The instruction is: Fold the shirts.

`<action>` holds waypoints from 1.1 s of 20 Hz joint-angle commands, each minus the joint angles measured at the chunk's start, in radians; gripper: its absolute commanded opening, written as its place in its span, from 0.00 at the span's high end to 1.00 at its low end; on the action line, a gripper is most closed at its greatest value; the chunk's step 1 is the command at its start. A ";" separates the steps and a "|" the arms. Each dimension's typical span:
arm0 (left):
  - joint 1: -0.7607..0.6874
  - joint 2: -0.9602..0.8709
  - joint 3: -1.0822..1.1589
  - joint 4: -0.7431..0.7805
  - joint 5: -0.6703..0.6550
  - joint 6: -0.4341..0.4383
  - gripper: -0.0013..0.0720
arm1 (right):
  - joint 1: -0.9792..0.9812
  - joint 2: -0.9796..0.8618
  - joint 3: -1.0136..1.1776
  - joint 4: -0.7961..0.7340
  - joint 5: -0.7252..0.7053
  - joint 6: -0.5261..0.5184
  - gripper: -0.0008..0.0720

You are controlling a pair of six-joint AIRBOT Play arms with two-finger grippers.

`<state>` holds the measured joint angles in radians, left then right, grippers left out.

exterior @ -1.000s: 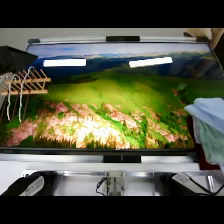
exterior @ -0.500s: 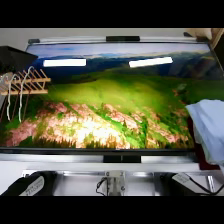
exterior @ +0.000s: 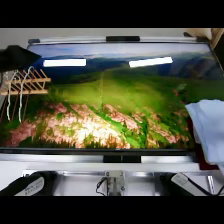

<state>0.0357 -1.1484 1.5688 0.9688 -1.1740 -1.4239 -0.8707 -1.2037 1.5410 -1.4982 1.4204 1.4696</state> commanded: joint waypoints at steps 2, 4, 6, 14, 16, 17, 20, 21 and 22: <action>-0.212 -0.245 0.187 0.589 -0.330 -0.135 0.93 | 0.462 -0.018 0.150 0.050 -0.140 0.076 0.12; -0.295 -0.306 0.190 0.677 -0.467 -0.134 0.45 | 0.676 -0.089 0.138 0.072 0.016 0.084 0.12; -0.348 -0.309 0.152 0.672 -0.484 -0.146 0.12 | 0.801 -0.141 0.072 0.161 0.131 0.082 0.12; -0.411 -0.120 -0.263 0.583 -0.232 -0.273 0.12 | 0.967 -0.088 -0.314 0.181 0.095 0.119 0.12; -0.410 -0.127 -0.263 0.583 -0.227 -0.273 0.12 | 0.967 -0.088 -0.314 0.181 0.095 0.119 0.12; -0.410 -0.129 -0.263 0.583 -0.220 -0.273 0.12 | 0.967 -0.088 -0.314 0.181 0.095 0.119 0.12; -0.410 -0.129 -0.263 0.583 -0.225 -0.273 0.12 | 0.967 -0.088 -0.314 0.181 0.095 0.119 0.12; -0.410 -0.129 -0.263 0.583 -0.224 -0.273 0.12 | 0.967 -0.088 -0.314 0.181 0.095 0.119 0.12; -0.410 -0.129 -0.263 0.583 -0.224 -0.272 0.12 | 0.967 -0.088 -0.314 0.181 0.095 0.119 0.12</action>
<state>-0.3737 -1.2781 1.3128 1.5509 -1.4055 -1.6913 0.0933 -1.2919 1.2320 -1.3190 1.5135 1.5871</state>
